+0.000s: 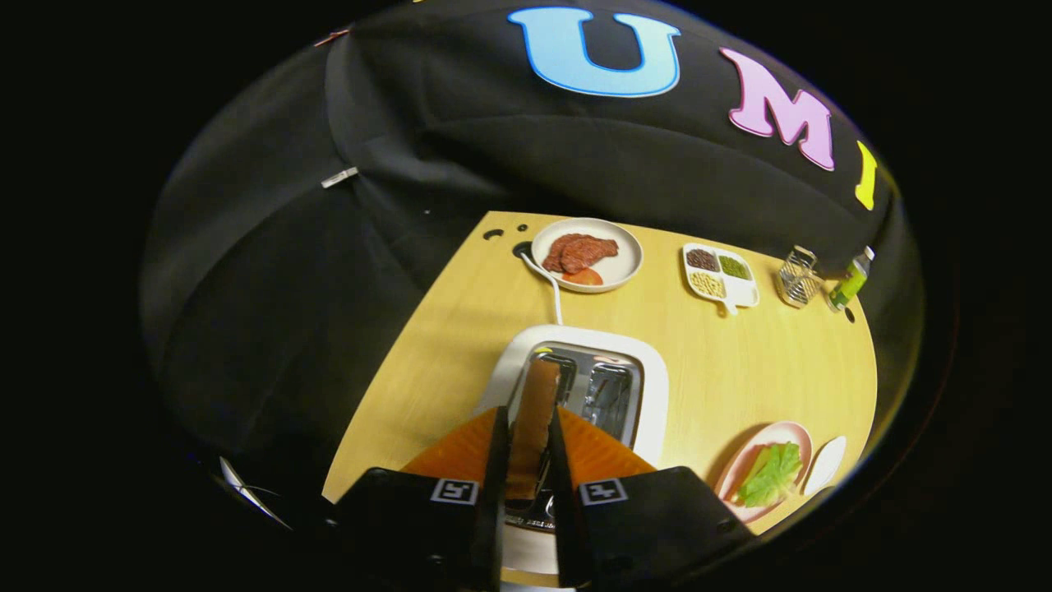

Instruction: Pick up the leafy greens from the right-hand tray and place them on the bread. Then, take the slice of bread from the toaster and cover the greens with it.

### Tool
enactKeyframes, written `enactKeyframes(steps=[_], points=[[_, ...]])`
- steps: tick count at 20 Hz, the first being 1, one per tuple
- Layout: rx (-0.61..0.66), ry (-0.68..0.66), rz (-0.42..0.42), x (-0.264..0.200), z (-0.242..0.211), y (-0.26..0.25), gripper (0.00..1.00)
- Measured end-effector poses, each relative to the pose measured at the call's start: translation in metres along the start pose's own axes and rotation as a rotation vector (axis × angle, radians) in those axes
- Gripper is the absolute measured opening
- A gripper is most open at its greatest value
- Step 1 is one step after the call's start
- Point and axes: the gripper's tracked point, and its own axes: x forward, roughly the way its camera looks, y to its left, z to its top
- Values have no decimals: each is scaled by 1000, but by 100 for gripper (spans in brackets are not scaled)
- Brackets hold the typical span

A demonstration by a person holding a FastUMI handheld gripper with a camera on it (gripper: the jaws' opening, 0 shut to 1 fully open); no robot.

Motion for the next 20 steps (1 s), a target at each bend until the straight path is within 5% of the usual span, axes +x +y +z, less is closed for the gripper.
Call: enactKeyframes(steps=[1,5,12,20], points=[[23,1,-2,1,1,1,19],[33,-1,3,-12,6,2,11],[65,-158,151,-100,52,-2,11],[162,-230,193,-170,59,-120,11]])
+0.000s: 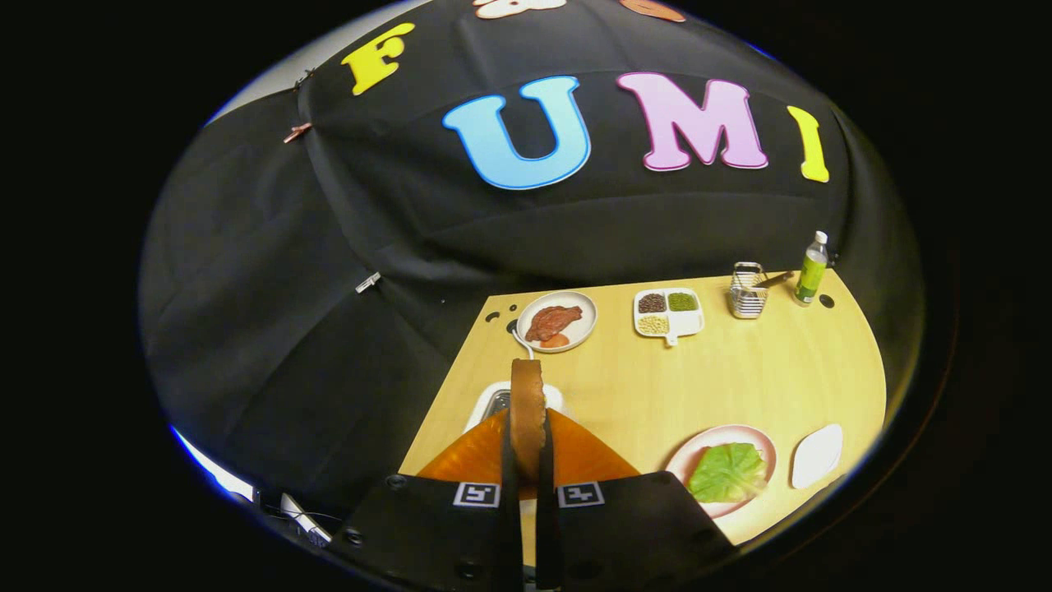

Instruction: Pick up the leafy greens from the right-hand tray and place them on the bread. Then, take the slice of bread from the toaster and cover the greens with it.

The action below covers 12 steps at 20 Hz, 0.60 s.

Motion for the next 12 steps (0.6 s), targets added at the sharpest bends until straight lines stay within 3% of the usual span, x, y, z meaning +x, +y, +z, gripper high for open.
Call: enactKeyframes(steps=[3,7,12], points=[[7,1,55,-21,1,-48,11],[63,26,-30,-38,-24,-145,11],[190,39,-73,-26,-62,-214,11]])
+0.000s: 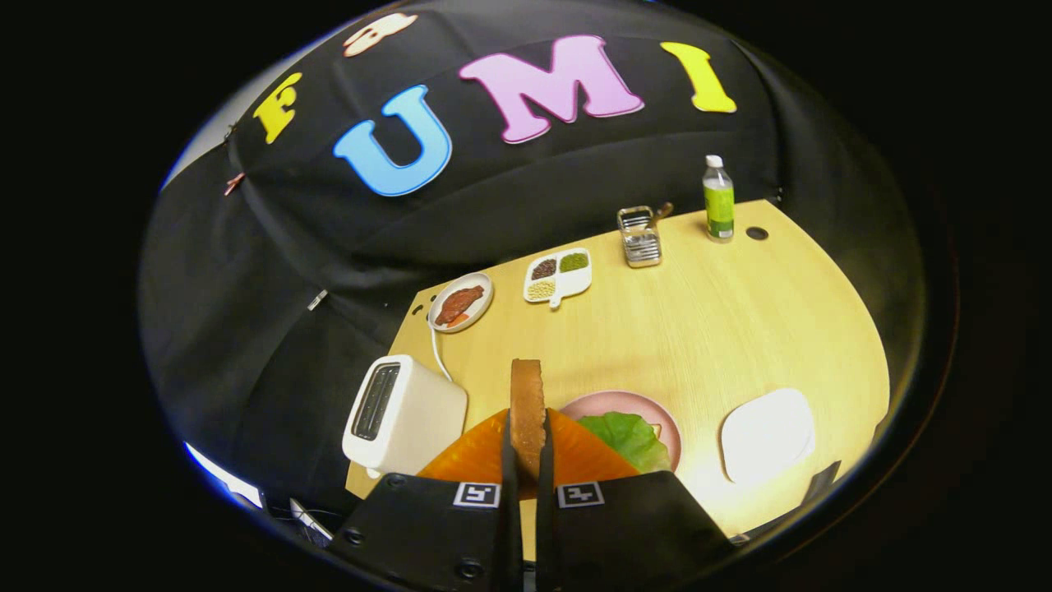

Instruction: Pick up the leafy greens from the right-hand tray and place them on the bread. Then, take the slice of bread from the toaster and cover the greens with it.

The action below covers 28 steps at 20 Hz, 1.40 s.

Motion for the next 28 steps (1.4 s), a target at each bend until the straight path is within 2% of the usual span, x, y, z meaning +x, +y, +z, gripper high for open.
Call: enactKeyframes(steps=[3,6,8,11,15,21,24,26,27,28], points=[[75,0,7,21,-17,-16,11],[247,23,21,46,-41,-26,11],[339,18,1,62,-49,-41,11],[398,34,-19,81,-67,-59,11],[327,82,-77,95,-91,-91,11],[28,184,-62,108,-103,-113,13],[-78,211,-100,109,-96,-124,22],[-156,210,-162,105,-92,-136,51],[-182,204,-160,102,-90,-133,64],[-207,201,-171,103,-90,-132,65]])
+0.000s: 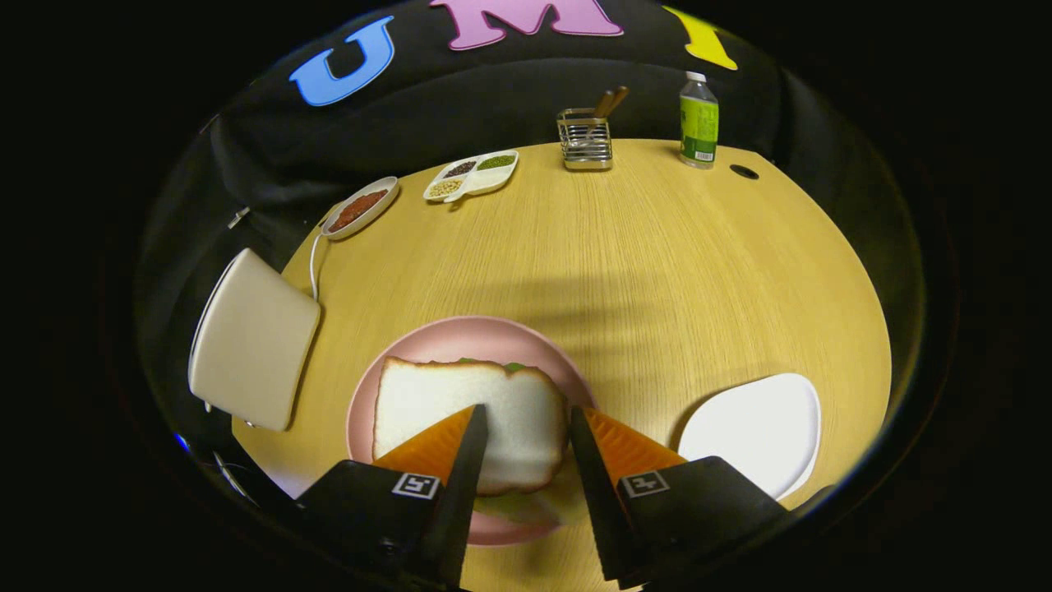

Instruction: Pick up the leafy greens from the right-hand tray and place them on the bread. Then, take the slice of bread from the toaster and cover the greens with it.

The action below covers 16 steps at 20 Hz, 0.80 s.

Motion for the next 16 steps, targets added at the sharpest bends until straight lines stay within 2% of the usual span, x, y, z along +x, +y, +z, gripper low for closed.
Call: enactKeyframes(steps=[2,4,5,10,16], points=[[-49,-20,-27,-7,3,-2,72],[-83,-35,-37,-16,5,-2,85],[-93,-49,-39,-19,4,-3,100],[-87,-229,-31,-77,47,2,99],[-167,-559,-35,-195,128,11,99]])
